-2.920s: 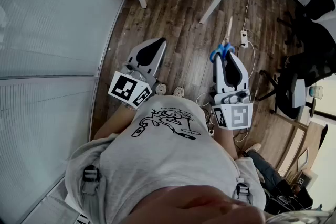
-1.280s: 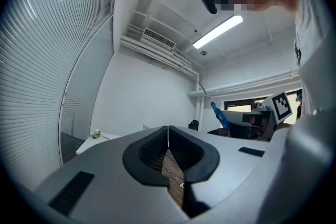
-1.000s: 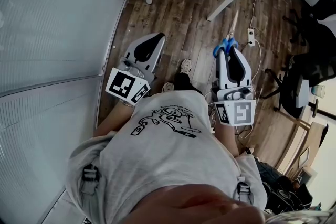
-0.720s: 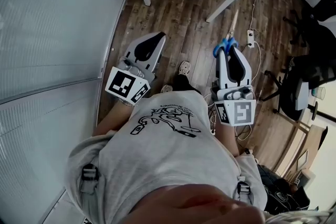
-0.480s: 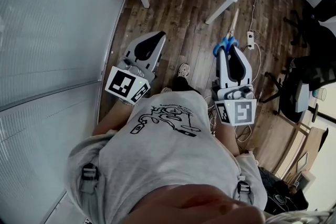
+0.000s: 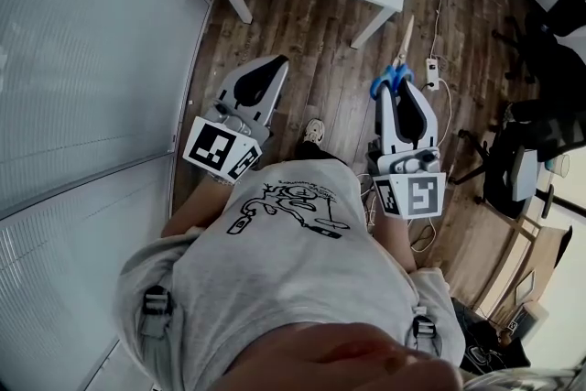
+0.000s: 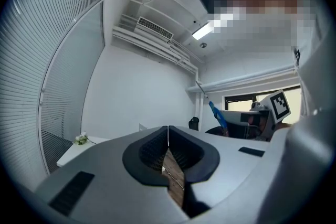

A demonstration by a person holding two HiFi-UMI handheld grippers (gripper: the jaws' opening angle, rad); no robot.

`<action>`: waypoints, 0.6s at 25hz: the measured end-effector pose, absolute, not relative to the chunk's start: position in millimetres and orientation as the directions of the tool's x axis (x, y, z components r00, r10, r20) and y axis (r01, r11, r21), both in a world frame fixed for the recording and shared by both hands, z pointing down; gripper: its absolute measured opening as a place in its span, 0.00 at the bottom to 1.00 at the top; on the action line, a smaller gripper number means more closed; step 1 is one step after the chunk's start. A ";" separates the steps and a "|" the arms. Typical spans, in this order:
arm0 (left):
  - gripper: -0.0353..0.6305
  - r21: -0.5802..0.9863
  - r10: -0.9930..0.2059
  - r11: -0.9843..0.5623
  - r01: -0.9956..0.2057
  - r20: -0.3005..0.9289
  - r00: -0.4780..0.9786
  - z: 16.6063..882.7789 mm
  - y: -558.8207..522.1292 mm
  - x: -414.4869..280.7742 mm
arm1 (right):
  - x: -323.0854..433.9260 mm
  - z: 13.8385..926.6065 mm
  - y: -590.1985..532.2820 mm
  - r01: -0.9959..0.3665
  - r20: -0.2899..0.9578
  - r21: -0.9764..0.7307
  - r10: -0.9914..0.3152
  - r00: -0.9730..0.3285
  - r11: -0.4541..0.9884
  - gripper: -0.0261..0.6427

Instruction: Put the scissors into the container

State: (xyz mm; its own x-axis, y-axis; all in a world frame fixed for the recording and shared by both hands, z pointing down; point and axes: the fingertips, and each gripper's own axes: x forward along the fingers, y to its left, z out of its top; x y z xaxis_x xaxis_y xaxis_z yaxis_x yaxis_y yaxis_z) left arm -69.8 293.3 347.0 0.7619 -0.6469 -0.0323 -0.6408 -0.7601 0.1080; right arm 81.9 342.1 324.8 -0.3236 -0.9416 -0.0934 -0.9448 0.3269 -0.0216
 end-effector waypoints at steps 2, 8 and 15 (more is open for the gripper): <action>0.09 0.106 -0.645 -0.762 -0.639 -0.032 0.763 345.6 284.0 -58.8 | 91.4 325.0 333.1 -0.944 -0.091 -0.024 -0.942 -0.324 0.328 0.17; 0.09 0.103 -0.644 -0.762 -0.639 -0.031 0.764 340.5 254.0 -28.8 | 120.6 321.8 303.0 -0.944 -0.090 -0.031 -0.942 -0.323 0.327 0.17; 0.09 0.101 -0.646 -0.761 -0.641 -0.021 0.763 343.4 230.9 -3.1 | 147.9 323.5 276.9 -0.944 -0.089 -0.032 -0.942 -0.324 0.327 0.17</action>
State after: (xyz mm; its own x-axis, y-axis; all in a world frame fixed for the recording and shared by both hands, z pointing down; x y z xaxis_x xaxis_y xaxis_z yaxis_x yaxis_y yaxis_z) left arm -3.1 230.9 343.4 0.7633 -0.6456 -0.0215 -0.6408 -0.7610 0.1014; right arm 147.9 276.9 323.5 -0.3236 -0.9420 -0.0888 -0.9443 0.3274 -0.0322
